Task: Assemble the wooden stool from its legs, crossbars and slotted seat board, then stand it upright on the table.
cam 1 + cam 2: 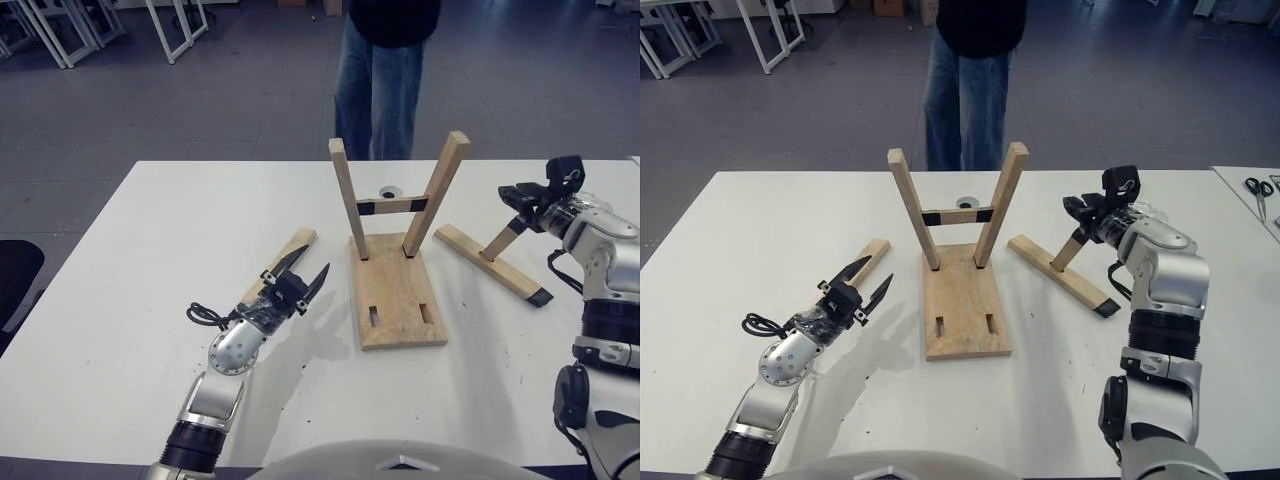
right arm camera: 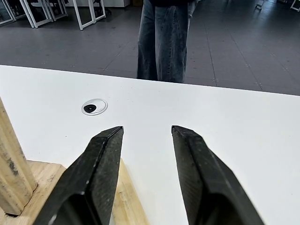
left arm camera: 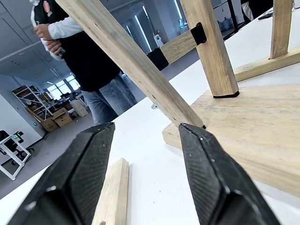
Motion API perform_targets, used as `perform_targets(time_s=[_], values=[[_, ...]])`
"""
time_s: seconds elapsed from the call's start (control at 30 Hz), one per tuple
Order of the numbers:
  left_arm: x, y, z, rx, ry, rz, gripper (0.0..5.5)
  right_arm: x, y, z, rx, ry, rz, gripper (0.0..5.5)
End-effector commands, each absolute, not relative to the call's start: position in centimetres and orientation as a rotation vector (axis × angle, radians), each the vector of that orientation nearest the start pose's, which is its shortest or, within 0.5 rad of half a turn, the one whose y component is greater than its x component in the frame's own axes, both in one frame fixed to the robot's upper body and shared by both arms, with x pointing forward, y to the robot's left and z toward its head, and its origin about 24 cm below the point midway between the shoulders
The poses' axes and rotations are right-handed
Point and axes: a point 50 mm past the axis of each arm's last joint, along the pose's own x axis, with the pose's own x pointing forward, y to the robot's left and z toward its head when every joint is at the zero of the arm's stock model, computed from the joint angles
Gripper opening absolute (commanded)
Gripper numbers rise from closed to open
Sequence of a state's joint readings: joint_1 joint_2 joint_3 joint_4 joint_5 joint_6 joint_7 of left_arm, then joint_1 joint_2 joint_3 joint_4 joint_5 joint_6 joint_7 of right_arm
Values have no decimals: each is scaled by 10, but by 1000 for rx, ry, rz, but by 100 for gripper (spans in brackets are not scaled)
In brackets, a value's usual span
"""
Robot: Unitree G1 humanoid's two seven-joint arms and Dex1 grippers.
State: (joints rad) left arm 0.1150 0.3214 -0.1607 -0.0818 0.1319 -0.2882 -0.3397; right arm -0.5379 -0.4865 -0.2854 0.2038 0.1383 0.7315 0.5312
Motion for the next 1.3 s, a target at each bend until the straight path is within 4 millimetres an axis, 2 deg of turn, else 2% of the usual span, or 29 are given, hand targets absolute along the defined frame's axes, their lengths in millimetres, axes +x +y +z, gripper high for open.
perform_targets(time_s=[0.03,0.13,0.23,0.33,0.4,0.47,0.53,0.63,0.77,0.87,0.97,1.1,1.3], values=[[219,149,51,450,-160,-559,253,331,-267,125,17,358,176,189],[218,146,50,441,-158,-559,253,344,-251,140,20,296,222,189],[219,146,50,440,-159,-565,253,351,-244,136,35,304,237,189],[220,147,50,444,-159,-565,253,350,-245,135,46,282,230,189],[219,146,50,443,-159,-567,253,349,-244,151,58,160,215,189],[219,146,50,441,-160,-571,253,344,-243,179,73,-4,208,189],[217,147,50,442,-158,-571,253,336,-245,195,82,-81,202,189],[215,149,50,444,-152,-569,253,323,-265,198,68,-46,179,189],[212,152,50,445,-145,-554,253,306,-308,194,20,112,212,189],[213,150,50,442,-145,-554,253,296,-324,177,-32,267,270,236],[213,147,48,440,-147,-570,253,279,-332,138,-95,490,328,293],[212,146,47,444,-145,-607,253,259,-331,98,-135,677,412,293],[214,146,45,450,-144,-632,253,262,-325,66,-201,764,474,293]])
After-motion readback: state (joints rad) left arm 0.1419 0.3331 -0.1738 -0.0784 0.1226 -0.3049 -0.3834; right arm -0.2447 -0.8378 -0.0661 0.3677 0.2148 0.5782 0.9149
